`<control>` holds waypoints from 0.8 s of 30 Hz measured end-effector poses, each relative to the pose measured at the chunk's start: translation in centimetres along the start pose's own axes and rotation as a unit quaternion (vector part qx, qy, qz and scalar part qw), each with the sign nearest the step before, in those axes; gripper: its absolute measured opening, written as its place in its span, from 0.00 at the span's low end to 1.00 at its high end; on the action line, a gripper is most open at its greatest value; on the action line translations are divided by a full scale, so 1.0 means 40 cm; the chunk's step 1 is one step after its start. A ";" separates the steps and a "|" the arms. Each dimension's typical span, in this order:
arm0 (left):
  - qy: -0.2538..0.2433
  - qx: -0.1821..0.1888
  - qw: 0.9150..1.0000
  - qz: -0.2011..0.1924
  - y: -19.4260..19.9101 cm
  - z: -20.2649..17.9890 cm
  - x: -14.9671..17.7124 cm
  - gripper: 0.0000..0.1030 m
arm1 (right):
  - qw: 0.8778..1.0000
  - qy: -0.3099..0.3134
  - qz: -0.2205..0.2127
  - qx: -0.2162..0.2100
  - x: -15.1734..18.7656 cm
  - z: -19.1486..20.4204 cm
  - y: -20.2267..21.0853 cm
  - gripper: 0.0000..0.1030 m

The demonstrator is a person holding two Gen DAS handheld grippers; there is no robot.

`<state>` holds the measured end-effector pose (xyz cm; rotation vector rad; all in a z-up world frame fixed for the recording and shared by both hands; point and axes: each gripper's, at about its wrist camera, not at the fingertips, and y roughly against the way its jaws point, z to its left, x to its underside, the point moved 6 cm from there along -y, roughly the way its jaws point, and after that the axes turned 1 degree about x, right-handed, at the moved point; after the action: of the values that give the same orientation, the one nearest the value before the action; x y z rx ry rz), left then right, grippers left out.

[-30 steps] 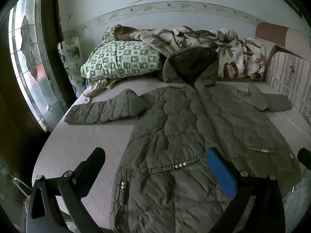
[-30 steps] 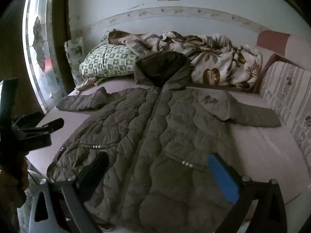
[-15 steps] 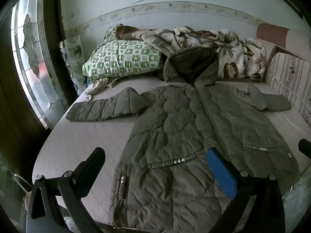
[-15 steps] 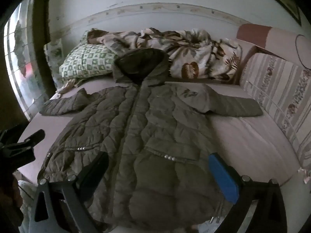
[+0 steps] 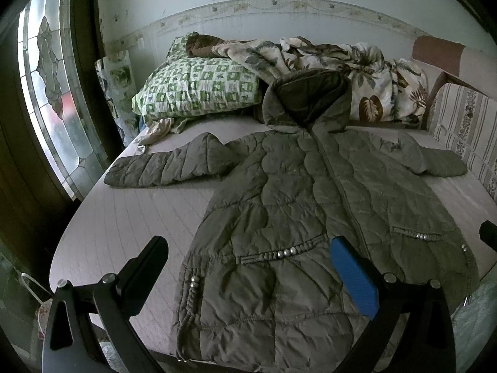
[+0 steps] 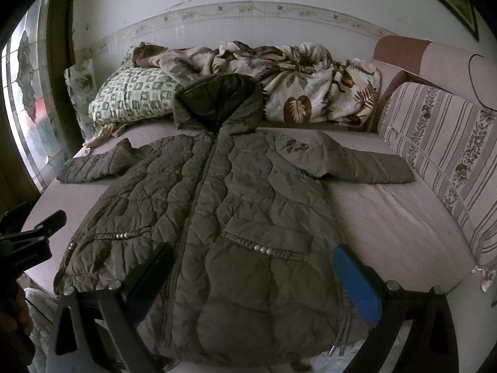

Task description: Fold large clothes

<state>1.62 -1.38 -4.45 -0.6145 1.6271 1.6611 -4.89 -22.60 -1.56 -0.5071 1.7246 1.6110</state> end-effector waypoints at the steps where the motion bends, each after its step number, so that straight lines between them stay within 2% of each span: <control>1: 0.000 0.000 1.000 0.000 -0.001 0.000 -0.001 1.00 | 1.000 0.000 0.000 0.001 0.000 -0.001 0.000 1.00; 24: 0.009 0.000 1.000 0.002 -0.013 0.011 -0.002 1.00 | 1.000 0.014 0.017 0.017 0.001 0.012 -0.027 1.00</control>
<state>2.13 -1.00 -4.68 -0.6286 1.6427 1.6637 -4.05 -22.26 -2.30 -0.4879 1.7869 1.6038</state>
